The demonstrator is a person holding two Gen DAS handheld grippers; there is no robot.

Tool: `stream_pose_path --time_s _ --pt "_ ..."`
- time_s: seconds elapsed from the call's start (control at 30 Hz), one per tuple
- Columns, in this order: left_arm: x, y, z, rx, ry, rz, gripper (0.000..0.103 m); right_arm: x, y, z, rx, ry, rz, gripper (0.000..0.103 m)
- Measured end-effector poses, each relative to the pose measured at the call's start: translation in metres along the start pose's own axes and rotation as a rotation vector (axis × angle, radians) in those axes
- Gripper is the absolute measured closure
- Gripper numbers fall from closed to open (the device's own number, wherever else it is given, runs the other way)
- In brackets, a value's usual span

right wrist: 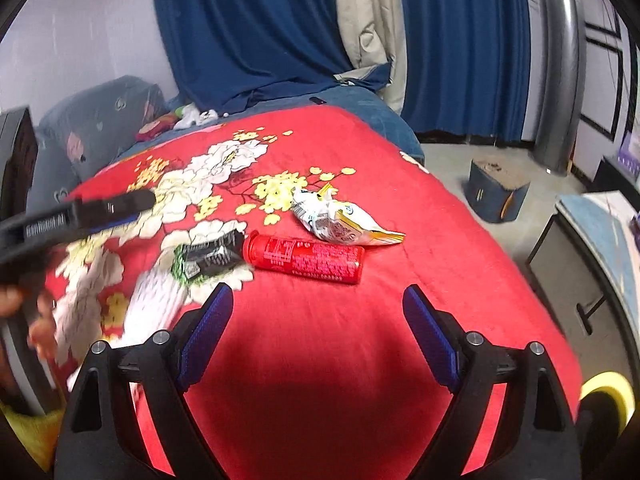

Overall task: Collect trash
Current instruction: 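Grasp the red can with the right gripper while the left grasps the white foam net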

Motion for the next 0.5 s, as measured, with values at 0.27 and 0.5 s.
stream_pose_path --time_s 0.27,0.5 --pt "-0.01 -0.022 -0.022 -0.043 0.081 -0.072 0.073 0.011 -0.036 -0.013 0.01 -0.06 -0.055 0.008" --pt "-0.019 -0.04 -0.038 -0.09 0.16 -0.142 0.071 0.014 -0.062 -0.02 -0.014 -0.085 -0.109 0.008"
Point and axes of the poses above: each gripper's, at about its wrist camera, not at the fingertips, and y roughly against the way its jaws point, z to its right, x to its top, the point moved 5 cm from there along -y, roughly the way its jaws point, and after that the axes turned 8 degrees about -x, right-handed, at the moved point
